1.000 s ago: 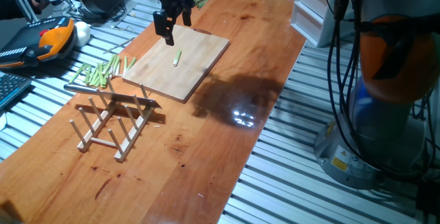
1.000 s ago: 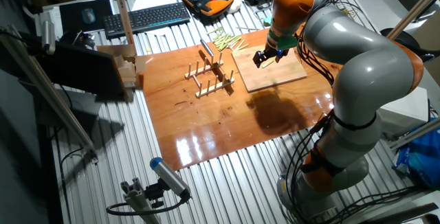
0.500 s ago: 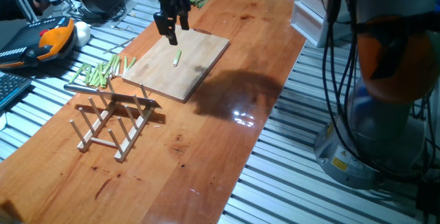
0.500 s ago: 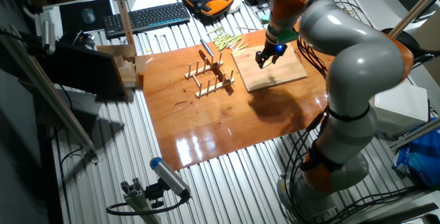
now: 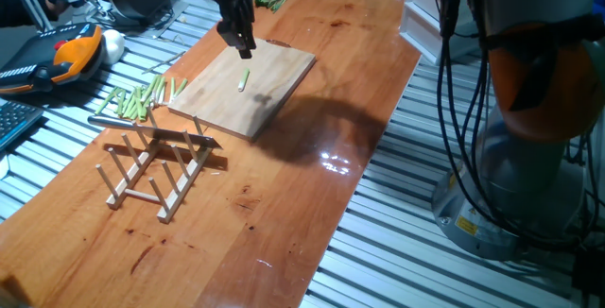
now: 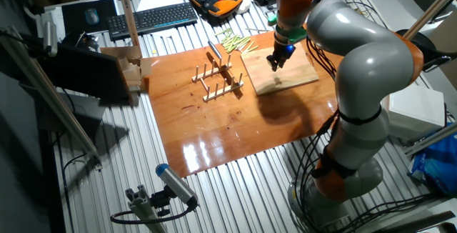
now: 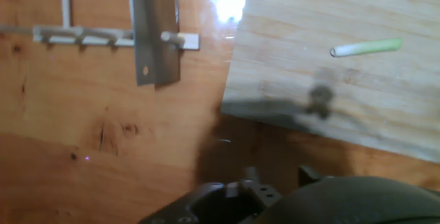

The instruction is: Chop the green garlic

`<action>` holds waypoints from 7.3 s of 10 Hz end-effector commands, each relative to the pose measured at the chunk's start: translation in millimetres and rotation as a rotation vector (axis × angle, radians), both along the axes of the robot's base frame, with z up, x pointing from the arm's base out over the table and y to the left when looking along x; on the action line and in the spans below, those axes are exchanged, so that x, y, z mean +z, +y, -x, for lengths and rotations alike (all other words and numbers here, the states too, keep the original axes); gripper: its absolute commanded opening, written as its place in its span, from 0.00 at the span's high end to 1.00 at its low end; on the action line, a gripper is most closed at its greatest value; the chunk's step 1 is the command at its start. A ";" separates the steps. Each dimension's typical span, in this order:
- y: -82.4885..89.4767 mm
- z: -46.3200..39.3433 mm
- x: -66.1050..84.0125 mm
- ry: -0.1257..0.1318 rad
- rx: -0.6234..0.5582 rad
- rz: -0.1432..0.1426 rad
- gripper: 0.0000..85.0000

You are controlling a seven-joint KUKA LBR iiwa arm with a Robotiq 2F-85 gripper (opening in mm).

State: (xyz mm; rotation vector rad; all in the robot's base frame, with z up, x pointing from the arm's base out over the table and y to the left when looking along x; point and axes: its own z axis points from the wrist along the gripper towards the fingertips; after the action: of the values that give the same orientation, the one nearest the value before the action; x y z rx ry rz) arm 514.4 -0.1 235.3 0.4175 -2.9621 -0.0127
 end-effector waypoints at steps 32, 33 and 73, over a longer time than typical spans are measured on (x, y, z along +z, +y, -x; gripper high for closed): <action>141.4 -25.5 -23.7 -0.026 -0.062 -0.027 1.00; 141.4 -25.5 -23.7 -0.048 -0.028 -0.007 1.00; 153.7 -129.2 -135.8 -0.303 -0.033 0.078 1.00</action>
State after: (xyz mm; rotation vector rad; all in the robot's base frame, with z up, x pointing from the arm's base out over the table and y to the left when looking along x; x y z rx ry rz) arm 643.3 153.4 99.8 0.3857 -3.2471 0.1729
